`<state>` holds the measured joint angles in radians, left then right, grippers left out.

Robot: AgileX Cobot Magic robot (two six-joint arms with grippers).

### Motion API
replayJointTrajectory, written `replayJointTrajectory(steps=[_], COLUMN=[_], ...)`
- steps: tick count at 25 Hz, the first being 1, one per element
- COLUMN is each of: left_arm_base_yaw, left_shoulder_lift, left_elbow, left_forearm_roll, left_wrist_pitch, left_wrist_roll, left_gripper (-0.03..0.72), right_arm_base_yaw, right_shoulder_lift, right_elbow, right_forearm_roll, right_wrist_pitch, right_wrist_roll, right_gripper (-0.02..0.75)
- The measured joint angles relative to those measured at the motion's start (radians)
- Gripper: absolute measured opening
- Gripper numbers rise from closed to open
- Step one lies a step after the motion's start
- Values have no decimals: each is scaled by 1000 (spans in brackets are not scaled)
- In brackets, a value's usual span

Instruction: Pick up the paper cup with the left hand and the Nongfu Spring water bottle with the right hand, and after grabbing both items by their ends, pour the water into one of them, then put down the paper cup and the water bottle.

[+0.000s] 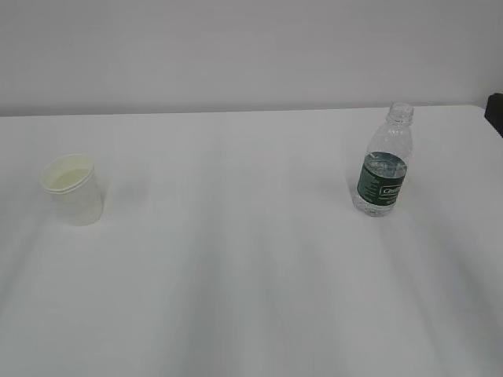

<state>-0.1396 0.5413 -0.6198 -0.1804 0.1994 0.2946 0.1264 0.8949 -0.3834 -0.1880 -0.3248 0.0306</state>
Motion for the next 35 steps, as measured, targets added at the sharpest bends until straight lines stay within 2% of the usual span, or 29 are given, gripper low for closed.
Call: replayJointTrajectory(steps=[14,28,35], left_arm_base_yaw=[11,118,127], left_shoulder_lift=[-208,-382,-426], left_elbow=[-53,-58,-58], left_forearm_roll=[15,68,90], left_wrist_pitch=[305,568,700], left_wrist_roll=[0,-129,-181], left_gripper=[524,515,524], right_arm_base_yaw=[0,0,0], right_shoulder_lift=[-216,-368,-397], right_elbow=[2,-11,-77], right_forearm_roll=[-23,-24,-24], right_wrist_pitch=[181,375,506], right_wrist_roll=[22,24,25], right_gripper=[593,593,593])
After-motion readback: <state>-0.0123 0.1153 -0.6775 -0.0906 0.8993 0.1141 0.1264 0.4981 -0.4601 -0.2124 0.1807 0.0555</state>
